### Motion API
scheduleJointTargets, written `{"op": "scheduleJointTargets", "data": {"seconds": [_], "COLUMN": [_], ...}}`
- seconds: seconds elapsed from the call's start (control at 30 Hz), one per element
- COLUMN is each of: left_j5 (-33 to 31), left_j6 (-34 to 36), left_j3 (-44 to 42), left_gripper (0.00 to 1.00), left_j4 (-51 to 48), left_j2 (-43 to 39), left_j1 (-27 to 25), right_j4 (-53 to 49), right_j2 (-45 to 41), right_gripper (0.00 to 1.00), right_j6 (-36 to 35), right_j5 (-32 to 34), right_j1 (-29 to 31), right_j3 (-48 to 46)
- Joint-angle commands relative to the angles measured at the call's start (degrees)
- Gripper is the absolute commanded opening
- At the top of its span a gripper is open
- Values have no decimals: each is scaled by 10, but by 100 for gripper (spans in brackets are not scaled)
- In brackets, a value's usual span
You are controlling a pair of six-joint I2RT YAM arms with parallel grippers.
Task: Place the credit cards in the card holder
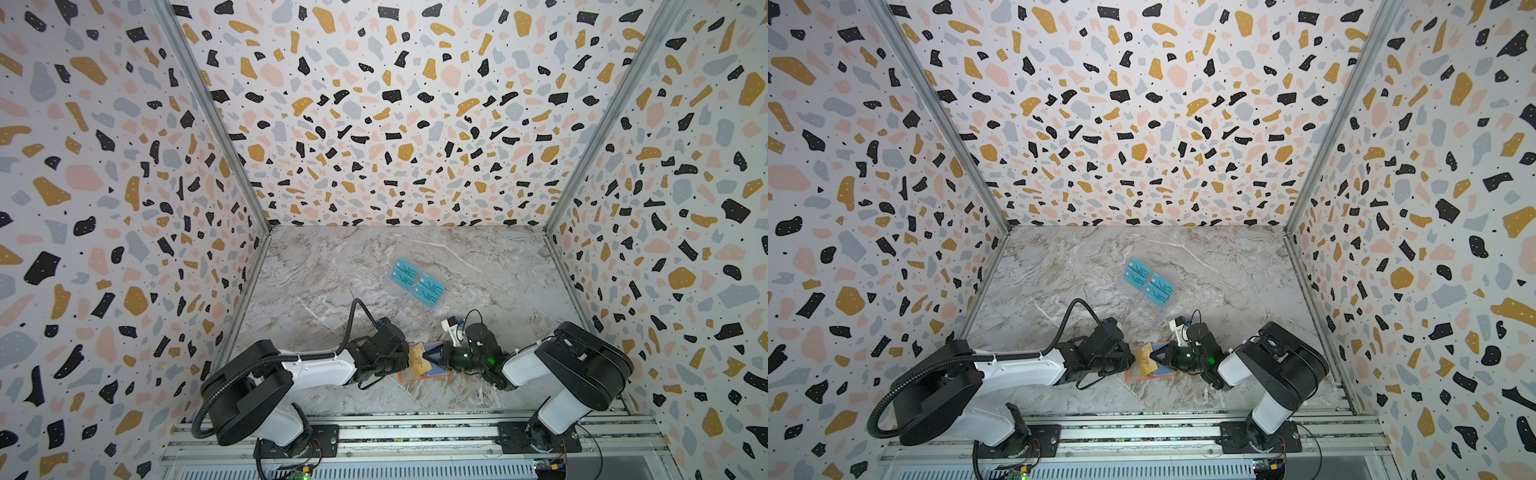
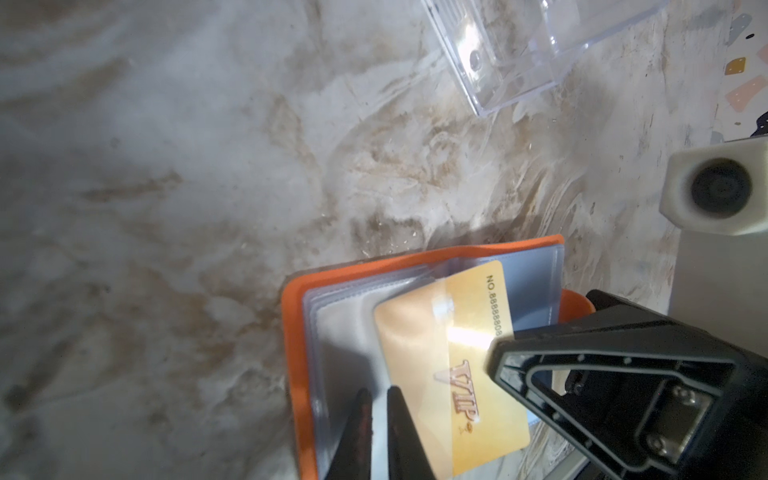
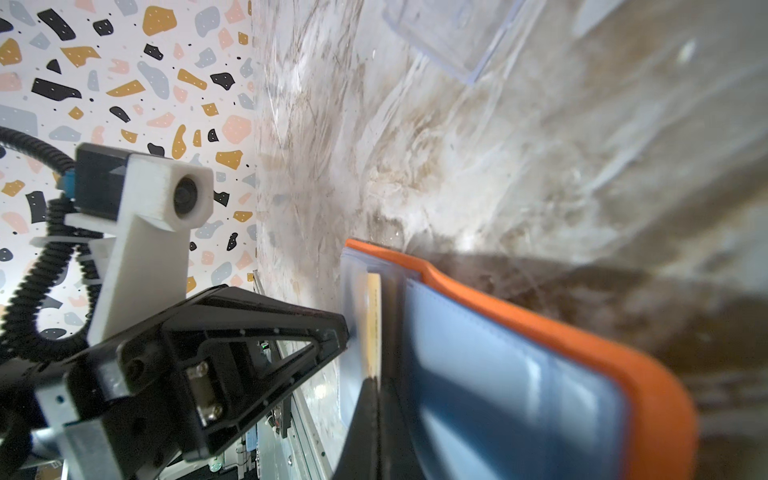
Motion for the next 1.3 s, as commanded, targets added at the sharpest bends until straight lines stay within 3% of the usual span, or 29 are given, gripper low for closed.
{"op": "scheduleJointTargets", "data": {"seconds": [0.0, 0.2, 0.37, 0.57, 1.27], "left_j5": [-5, -22, -46, -64, 14], "left_j6": [-6, 7, 20, 28, 41], "left_j3": [-3, 20, 18, -6, -55], "left_gripper": [14, 27, 37, 40, 46], "left_j4": [5, -28, -64, -58, 54], "left_j2": [-22, -44, -59, -61, -28], "left_j1": [-1, 4, 6, 8, 26], "right_j4": [-104, -262, -360, -379, -407], "right_j2": [-29, -83, -105, -95, -59], "right_gripper": [8, 29, 36, 38, 38], "right_j6": [-33, -101, -149, -153, -150], "right_j5": [32, 55, 72, 77, 91], "right_j1": [13, 15, 26, 47, 101], "right_j3": [18, 58, 91, 104, 170]}}
